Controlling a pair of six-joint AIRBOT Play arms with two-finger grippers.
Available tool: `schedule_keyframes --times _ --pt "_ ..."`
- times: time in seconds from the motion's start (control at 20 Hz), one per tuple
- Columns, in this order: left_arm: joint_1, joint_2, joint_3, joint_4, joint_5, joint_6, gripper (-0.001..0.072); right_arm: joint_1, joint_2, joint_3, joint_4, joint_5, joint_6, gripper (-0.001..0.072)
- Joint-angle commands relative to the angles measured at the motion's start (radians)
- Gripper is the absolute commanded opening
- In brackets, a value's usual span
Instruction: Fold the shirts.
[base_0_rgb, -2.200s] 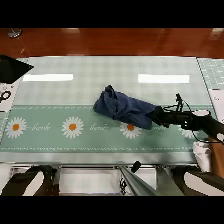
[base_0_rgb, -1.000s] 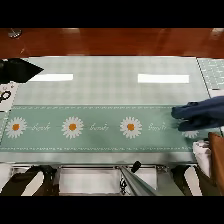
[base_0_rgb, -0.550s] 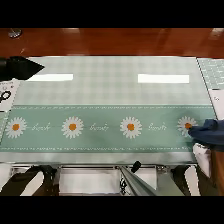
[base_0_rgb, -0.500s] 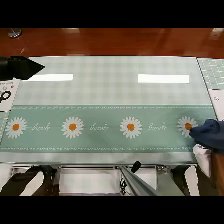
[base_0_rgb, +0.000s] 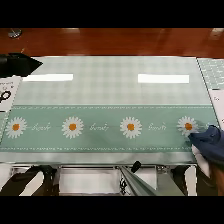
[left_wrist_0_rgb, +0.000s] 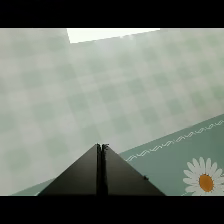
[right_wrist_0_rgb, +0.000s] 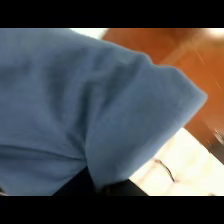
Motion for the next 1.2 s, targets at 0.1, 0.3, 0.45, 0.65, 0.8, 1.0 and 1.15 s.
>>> schedule_keyframes --times 0.1,0.3,0.45,0.65,0.8,1.0,1.15 --pt "0.0 -0.001 0.001 0.077 0.016 0.003 0.0035 -0.106 0.006 -0.245 -0.102 -0.019 -0.021 0.0243" --pt "0.0 -0.005 0.001 0.077 0.047 0.004 0.0035 -0.223 -0.047 -0.302 -0.077 -0.05 -0.069 0.0466" --pt "0.0 -0.013 0.001 0.081 0.051 0.004 0.0035 -0.227 -0.114 -0.295 -0.053 -0.104 -0.06 0.0497" --pt "-0.002 -0.052 0.004 0.08 0.068 0.003 0.0041 -0.227 -0.33 -0.006 0.334 -0.218 -0.09 0.0493" --pt "-0.04 -0.121 0.005 0.082 0.043 -0.042 0.0418 -0.197 -0.536 0.357 0.778 -0.22 -0.083 0.0456" --pt "-0.263 -0.22 0.005 0.356 -0.034 -0.159 0.0515 0.088 -0.648 0.547 0.882 -0.251 -0.1 0.0482" --pt "-0.462 -0.28 0.006 0.644 -0.076 -0.319 0.0711 0.325 -0.703 0.547 0.866 -0.25 -0.16 0.0608"
